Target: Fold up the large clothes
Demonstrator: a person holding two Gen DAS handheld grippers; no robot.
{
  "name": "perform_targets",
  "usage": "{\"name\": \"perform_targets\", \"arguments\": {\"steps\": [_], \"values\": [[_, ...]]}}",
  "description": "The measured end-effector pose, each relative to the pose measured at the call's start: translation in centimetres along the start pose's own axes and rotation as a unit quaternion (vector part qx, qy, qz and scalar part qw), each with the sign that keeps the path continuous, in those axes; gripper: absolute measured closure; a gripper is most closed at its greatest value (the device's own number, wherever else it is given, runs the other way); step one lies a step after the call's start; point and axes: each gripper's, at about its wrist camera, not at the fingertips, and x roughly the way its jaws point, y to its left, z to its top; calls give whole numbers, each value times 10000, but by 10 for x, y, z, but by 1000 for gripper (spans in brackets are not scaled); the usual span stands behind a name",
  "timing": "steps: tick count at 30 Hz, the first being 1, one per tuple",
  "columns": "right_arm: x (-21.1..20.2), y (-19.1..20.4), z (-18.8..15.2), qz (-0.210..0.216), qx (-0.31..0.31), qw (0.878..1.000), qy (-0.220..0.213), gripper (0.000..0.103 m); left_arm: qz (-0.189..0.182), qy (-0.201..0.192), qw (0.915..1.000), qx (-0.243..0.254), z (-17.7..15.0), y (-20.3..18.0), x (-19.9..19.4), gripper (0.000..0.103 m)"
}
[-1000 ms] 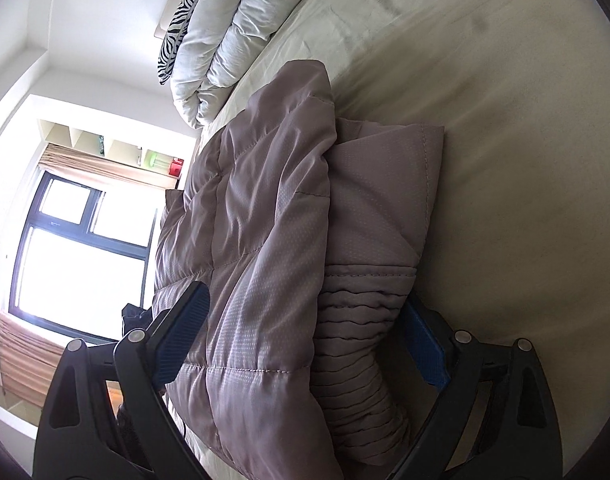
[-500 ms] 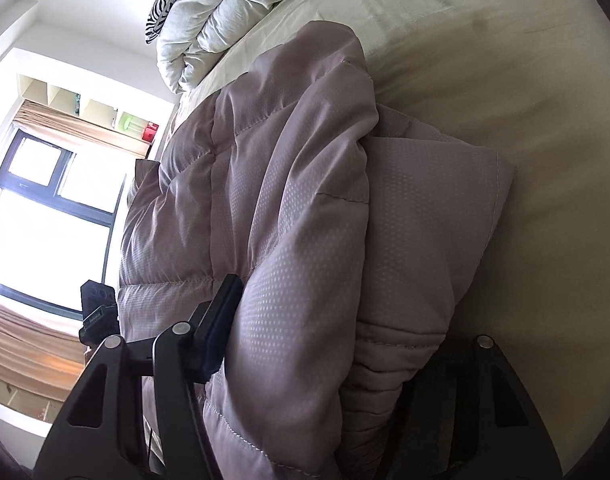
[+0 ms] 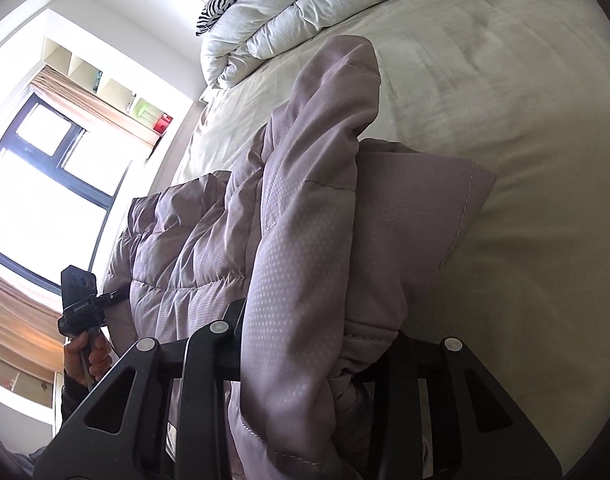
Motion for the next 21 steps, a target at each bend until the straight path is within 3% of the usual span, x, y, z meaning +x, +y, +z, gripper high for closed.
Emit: {"name": "perform_targets", "arguments": {"steps": [7,13,18,21], "values": [[-28,27,-76,199,-170,9996,135,73,-57,75,10000,-9,-62,20,-43,74],[-19,0,-117,141,81,9995,274,72,17,205,9993,-326,-83,58,-28,68],[4,-39,-119,43,696,9970,327,44,37,127,9975,-700,-80,78,-16,50],[6,-52,-125,171,1044,9942,183,38,121,78,9968,-781,-75,79,-11,42]]}}
